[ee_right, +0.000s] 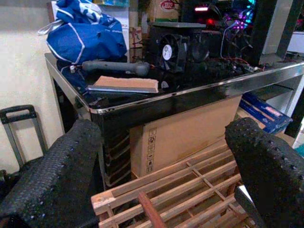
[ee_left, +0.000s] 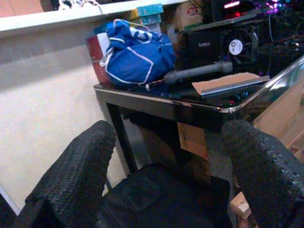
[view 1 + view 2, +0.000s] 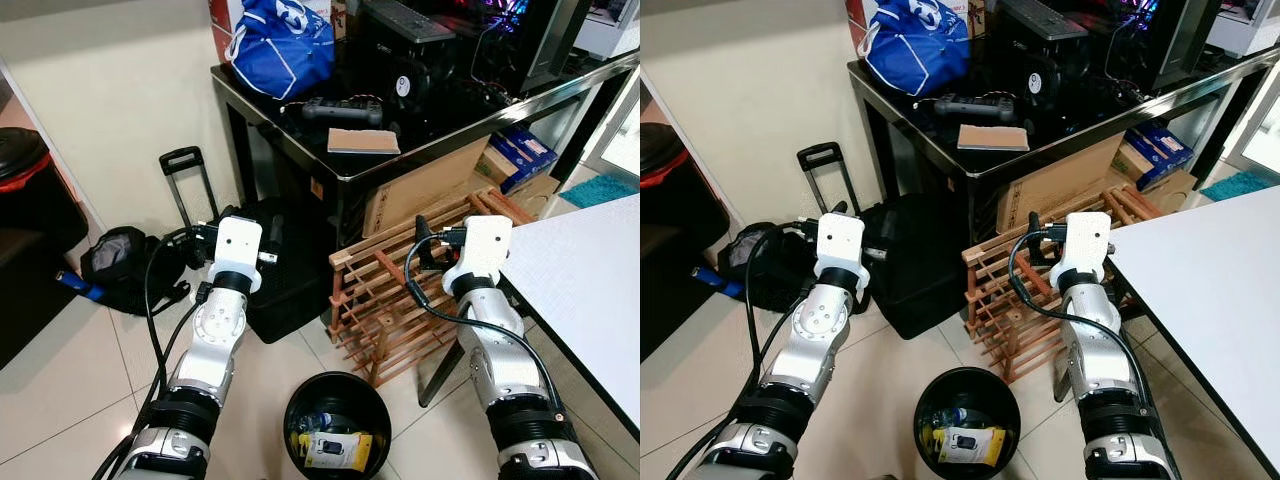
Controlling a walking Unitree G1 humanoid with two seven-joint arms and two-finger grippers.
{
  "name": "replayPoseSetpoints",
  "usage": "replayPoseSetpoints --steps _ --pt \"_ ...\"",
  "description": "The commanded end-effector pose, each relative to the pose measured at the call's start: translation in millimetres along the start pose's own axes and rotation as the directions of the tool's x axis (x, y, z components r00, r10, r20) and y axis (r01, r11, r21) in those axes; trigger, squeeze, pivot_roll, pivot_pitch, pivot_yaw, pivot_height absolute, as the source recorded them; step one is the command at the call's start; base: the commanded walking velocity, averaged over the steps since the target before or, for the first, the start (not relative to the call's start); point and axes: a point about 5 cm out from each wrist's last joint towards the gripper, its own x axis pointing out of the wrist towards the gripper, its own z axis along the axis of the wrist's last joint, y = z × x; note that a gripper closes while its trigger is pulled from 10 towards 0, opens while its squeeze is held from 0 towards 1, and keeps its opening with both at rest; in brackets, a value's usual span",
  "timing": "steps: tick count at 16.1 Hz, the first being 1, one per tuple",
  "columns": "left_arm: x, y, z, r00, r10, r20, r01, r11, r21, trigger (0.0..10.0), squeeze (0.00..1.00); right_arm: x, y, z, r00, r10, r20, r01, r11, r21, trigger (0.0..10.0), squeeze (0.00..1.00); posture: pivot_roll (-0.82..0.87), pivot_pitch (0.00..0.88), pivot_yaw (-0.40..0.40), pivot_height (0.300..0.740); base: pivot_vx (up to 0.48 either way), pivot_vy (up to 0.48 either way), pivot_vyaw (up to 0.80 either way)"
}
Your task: Picking trash to rubbish bin
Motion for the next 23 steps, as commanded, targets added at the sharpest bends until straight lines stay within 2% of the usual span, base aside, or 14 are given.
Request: replayPoseSetpoints --steps 1,3,11,13,23 --pt "-1.7 1.2 -3 1.0 0.014 -0.017 -0.014 1.0 0.001 10.0 0.0 -1.2 1.3 2 1.0 0.007 0.008 -0.007 1.0 0.004 10.0 0.0 -0.06 0.0 0.045 0.74 0.0 0.0 0.0" --pt "-1.2 0.1 -3 1.0 0.016 -0.019 -0.016 1.0 -0.002 10.0 0.0 0.7 5.2 2 1.0 0.015 0.002 -0.015 1.0 0.026 10.0 0.0 -0.07 0.0 0.049 0.74 0.0 0.0 0.0" --pt "2.1 -3.4 0 1.0 0.001 -0.011 -0.001 1.0 -0.006 10.0 0.0 0.6 13.5 -1 0.999 0.047 -0.01 -0.047 0.999 0.022 10.0 0.0 -0.07 0.0 0.053 0.74 0.0 0.0 -0.76" --pt "2.0 -4.5 -1 1.0 -0.002 -0.016 0.002 1.0 0.0 10.0 0.0 0.9 16.4 1 0.999 0.054 0.002 -0.054 0.998 0.019 10.0 0.0 -0.07 0.0 0.054 0.74 0.0 0.0 0.0" --pt "1.9 -3.3 -2 0.999 0.026 -0.031 -0.026 1.0 0.003 10.0 0.0 0.9 19.7 0 0.997 0.08 -0.015 -0.08 0.997 0.017 10.0 0.0 -0.06 0.007 0.045 0.74 0.0 -0.281 0.0"
